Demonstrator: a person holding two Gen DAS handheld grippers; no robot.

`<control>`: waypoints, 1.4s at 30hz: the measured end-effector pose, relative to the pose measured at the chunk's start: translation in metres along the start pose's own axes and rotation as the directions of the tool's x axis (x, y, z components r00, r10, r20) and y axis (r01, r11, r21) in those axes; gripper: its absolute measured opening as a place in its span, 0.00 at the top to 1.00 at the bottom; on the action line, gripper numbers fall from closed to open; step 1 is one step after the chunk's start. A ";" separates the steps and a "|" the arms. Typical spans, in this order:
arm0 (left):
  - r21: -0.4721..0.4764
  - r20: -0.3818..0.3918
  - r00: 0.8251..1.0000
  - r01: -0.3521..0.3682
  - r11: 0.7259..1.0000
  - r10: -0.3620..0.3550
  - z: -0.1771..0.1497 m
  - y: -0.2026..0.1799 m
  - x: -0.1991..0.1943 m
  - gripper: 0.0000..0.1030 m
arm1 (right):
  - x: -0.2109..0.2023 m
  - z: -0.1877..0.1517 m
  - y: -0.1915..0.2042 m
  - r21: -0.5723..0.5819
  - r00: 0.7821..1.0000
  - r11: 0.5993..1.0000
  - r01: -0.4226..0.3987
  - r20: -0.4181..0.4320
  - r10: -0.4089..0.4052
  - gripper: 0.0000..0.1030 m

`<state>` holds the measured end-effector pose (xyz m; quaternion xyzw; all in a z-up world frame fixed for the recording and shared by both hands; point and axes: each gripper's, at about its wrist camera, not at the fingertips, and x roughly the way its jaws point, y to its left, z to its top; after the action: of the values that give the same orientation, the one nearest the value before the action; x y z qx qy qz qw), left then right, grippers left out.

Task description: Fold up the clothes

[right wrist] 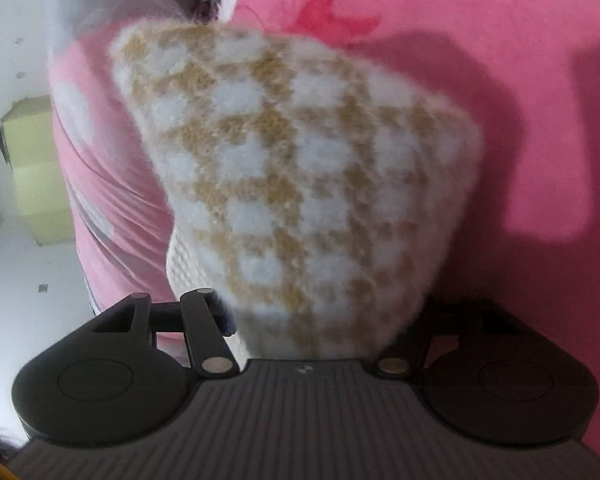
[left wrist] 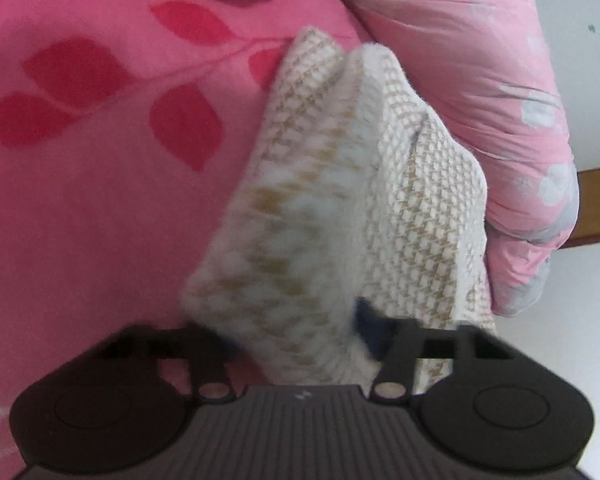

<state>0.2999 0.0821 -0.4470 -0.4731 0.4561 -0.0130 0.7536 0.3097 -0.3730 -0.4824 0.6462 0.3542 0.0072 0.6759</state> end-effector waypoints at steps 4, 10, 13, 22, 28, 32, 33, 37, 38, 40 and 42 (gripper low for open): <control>0.046 0.040 0.999 0.003 0.999 -0.005 -0.004 -0.011 -0.014 0.86 | -0.007 -0.008 0.013 -0.091 0.999 0.995 -0.033 -0.001 0.033 0.77; 0.056 0.130 0.991 0.003 0.998 -0.010 -0.016 -0.019 -0.061 0.91 | -0.026 -0.019 0.043 -0.208 0.996 0.975 -0.075 -0.071 0.062 0.79; 0.038 0.133 0.991 -0.011 0.999 0.006 -0.032 -0.013 -0.090 0.91 | -0.046 -0.034 0.045 -0.219 0.989 0.971 -0.093 -0.130 0.065 0.79; 0.030 -0.053 0.987 -0.152 0.988 0.153 -0.138 0.041 -0.186 0.89 | -0.154 -0.096 -0.013 -0.119 0.951 0.993 0.005 -0.305 -0.041 0.79; 0.137 -0.175 0.958 -0.207 0.969 0.229 -0.152 0.065 -0.181 0.62 | -0.170 -0.096 -0.055 -0.183 0.864 0.955 0.232 -0.412 -0.289 0.52; 0.231 -0.233 0.944 -0.180 0.956 0.234 -0.140 0.058 -0.206 0.51 | -0.184 -0.079 -0.035 -0.337 0.760 0.891 0.305 -0.478 -0.440 0.38; 0.251 -0.244 0.941 -0.174 0.952 0.236 -0.134 0.054 -0.212 0.51 | -0.190 -0.076 -0.026 -0.405 0.717 0.858 0.316 -0.490 -0.496 0.38; 0.325 -0.216 0.949 -0.152 0.933 0.230 -0.110 0.036 -0.232 0.49 | -0.203 -0.067 0.031 -0.587 0.648 0.775 0.233 -0.500 -0.574 0.38; 0.343 -0.186 0.957 -0.149 0.927 0.222 -0.102 0.030 -0.233 0.48 | -0.200 -0.067 0.051 -0.620 0.665 0.764 0.178 -0.496 -0.558 0.38; 0.382 -0.130 0.972 -0.134 0.914 0.197 -0.087 0.013 -0.228 0.47 | -0.187 -0.067 0.088 -0.674 0.713 0.735 0.081 -0.476 -0.515 0.38; 0.440 -0.087 0.982 -0.114 0.890 0.169 -0.075 -0.009 -0.212 0.47 | -0.163 -0.067 0.121 -0.713 0.780 0.701 0.009 -0.434 -0.451 0.38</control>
<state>0.1270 0.1203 -0.3079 -0.2573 0.5206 -0.0881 0.8093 0.2089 -0.3712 -0.2934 0.2681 0.5969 0.2425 0.7163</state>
